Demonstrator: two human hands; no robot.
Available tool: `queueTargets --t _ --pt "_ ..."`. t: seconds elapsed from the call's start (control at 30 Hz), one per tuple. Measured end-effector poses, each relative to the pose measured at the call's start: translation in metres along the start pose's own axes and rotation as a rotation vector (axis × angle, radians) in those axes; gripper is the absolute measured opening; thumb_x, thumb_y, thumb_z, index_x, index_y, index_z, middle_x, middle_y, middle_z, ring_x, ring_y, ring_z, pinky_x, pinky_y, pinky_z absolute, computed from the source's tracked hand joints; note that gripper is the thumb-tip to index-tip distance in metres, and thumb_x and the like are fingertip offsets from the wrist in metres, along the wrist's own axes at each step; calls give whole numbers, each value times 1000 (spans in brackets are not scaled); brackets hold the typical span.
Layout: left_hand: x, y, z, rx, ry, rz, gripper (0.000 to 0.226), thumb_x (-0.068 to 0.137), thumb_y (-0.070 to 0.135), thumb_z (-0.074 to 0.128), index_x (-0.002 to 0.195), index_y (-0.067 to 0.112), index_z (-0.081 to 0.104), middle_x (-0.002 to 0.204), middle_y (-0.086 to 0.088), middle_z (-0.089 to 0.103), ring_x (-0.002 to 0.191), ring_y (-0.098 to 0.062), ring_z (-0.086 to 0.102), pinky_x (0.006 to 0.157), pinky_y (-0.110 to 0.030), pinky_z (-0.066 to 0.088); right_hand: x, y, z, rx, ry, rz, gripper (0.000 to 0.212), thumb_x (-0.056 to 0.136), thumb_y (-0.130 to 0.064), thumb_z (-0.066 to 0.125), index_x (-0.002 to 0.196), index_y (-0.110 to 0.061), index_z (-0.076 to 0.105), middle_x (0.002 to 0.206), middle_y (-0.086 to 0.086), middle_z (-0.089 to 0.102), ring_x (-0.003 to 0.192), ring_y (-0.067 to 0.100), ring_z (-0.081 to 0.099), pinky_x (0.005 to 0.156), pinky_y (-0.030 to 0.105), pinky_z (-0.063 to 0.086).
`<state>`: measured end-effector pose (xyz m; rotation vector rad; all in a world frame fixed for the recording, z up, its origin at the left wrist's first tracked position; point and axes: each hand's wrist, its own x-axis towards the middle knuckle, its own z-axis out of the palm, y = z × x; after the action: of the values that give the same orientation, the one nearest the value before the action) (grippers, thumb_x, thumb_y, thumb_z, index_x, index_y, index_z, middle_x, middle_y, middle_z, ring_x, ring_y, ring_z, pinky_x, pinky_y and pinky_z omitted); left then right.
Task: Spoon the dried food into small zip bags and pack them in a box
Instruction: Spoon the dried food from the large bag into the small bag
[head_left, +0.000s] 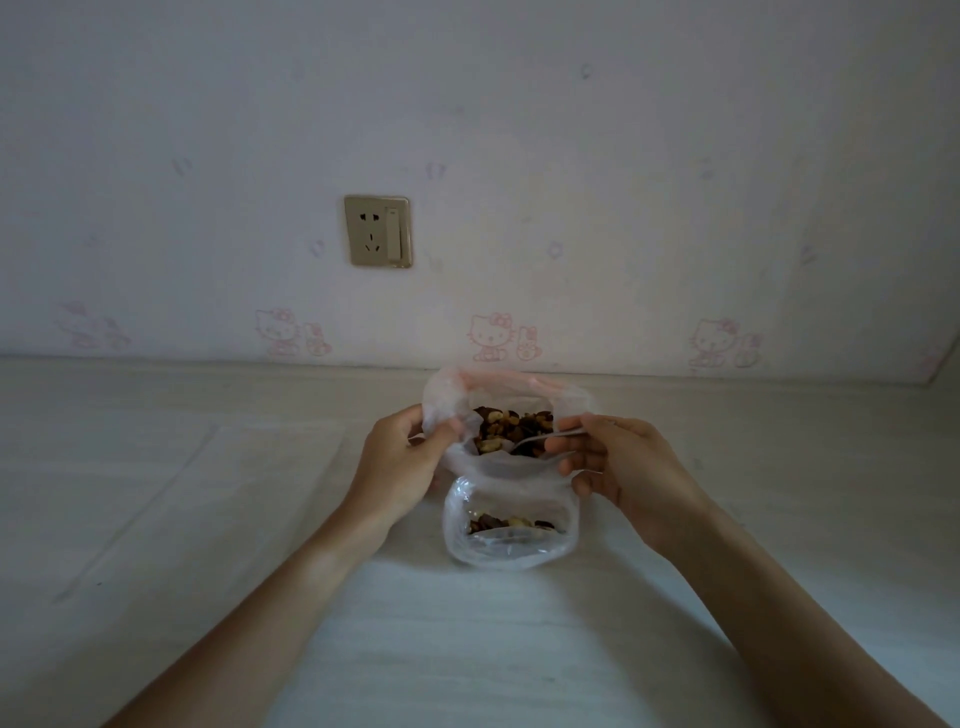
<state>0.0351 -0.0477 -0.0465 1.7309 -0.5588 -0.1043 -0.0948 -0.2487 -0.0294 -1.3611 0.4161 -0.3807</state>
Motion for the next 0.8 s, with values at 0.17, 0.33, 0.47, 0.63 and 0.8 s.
queueTargets --t 0.17,0.33,0.47,0.63,0.8 --pt "0 3 1 -49 -9 -18 18 100 36 68 89 29 80 86 -4 80 80 -34 76 65 -36 60 4 4 -1 89 20 35 33 110 -16 40 111 3 67 97 25 76 65 22 64 51 30 47" --pt "1 9 -8 45 -15 -34 34 100 47 63 93 16 76 83 3 80 74 -11 77 62 -32 58 5 2 -2 132 50 30 33 111 -17 40 107 2 67 91 20 76 63 21 65 48 30 47" --pt "2 13 -20 202 90 -51 42 99 51 62 80 15 72 72 7 76 61 -11 75 59 -30 49 4 -4 -4 131 94 -2 32 110 -16 39 105 1 66 86 18 76 60 22 65 45 30 46" --pt "-16 17 -28 528 29 55 49 96 59 60 64 22 64 57 8 71 58 -10 69 72 -37 57 2 -17 -8 130 123 -104 38 111 -21 37 96 -1 66 77 18 73 55 23 63 42 30 42" --pt "-40 25 -22 500 -123 17 46 91 68 61 72 27 72 68 7 74 62 -12 72 75 -43 61 -5 -25 -11 75 88 -145 41 110 -26 38 87 -4 64 63 13 65 49 25 56 39 29 35"
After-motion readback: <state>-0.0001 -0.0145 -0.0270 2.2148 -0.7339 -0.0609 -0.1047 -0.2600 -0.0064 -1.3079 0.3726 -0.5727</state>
